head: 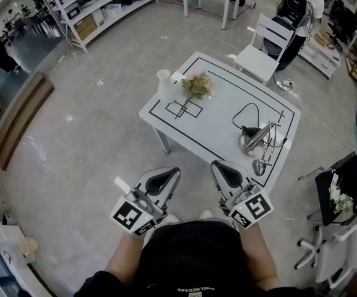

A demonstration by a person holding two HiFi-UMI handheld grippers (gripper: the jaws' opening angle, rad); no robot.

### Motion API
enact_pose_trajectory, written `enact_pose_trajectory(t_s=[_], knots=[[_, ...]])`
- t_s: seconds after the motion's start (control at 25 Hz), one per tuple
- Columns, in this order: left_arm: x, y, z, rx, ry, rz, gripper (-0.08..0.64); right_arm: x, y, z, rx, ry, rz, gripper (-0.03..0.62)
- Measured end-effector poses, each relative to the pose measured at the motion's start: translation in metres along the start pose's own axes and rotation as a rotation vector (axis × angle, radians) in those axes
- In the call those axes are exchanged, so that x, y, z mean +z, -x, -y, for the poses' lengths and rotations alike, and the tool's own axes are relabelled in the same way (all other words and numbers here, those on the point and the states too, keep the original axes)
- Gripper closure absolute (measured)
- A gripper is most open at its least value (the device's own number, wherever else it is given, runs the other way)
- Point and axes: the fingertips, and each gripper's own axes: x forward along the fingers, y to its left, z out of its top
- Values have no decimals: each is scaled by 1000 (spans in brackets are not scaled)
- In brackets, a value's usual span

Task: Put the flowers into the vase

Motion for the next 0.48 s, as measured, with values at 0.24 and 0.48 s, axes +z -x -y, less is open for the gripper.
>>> enact_pose_trajectory(t_s=[0.24, 0.48], knots=[[-9, -9, 9, -2, -60, -19, 557, 2, 5, 12, 2, -55, 26, 582], [-11, -25, 16, 23, -35, -32, 557, 1, 12, 20, 37, -72, 15, 581]])
